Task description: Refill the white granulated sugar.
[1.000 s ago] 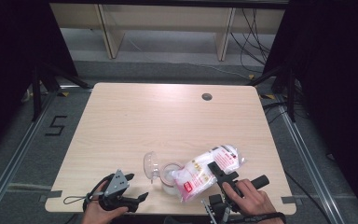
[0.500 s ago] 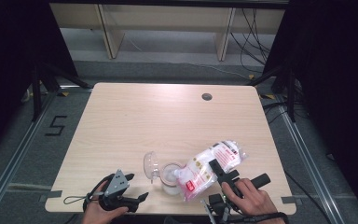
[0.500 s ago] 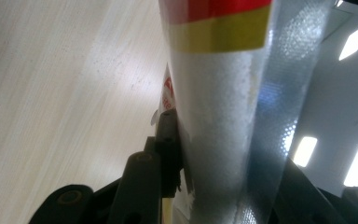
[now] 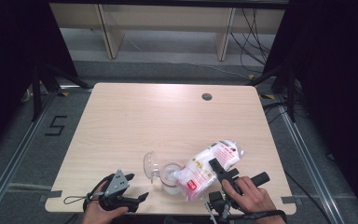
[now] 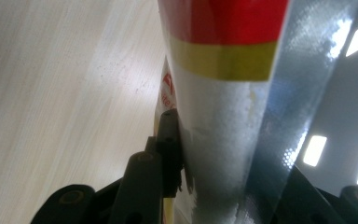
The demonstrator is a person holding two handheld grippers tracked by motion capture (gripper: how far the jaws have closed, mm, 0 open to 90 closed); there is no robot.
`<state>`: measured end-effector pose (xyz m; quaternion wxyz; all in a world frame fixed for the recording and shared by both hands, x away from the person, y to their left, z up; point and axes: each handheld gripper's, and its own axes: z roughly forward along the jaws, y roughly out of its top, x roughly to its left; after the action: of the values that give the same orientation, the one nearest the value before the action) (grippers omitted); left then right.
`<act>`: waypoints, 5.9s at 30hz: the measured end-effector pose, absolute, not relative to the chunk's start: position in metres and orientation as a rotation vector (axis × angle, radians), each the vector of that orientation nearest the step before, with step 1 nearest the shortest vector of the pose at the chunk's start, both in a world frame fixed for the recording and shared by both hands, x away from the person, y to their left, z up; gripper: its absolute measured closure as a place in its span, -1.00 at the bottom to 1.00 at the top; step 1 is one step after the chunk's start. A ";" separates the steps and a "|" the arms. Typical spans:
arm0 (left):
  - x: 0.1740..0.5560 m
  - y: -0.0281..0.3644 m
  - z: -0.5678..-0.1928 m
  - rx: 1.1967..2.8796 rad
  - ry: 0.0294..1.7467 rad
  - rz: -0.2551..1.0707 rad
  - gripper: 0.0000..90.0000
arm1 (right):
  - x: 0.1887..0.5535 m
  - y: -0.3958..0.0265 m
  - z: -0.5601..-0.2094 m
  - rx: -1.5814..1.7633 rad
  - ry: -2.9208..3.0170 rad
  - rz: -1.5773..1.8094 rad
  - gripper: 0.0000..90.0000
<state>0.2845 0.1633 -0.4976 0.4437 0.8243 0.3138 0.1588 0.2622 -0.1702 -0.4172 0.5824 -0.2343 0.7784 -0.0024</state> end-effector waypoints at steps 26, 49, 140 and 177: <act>0.284 0.162 -0.498 2.032 0.783 0.389 -0.61 | 0.281 -0.185 -0.419 -0.360 1.969 0.162 0.65; 0.285 0.165 -0.496 2.058 0.755 0.417 -0.61 | 0.299 -0.213 -0.424 -0.199 2.034 0.429 0.67; 0.285 0.166 -0.496 2.038 0.783 0.407 -0.61 | 0.317 -0.288 -0.453 0.905 1.897 1.231 -0.14; 0.284 0.168 -0.489 2.029 0.753 0.428 -0.61 | 0.270 -0.289 -0.457 0.986 1.901 1.196 -0.27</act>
<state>0.2839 0.1681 -0.4893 0.4509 0.8210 0.3045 0.1730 0.2696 -0.2890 -0.4569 0.3378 0.3785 0.7294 0.4590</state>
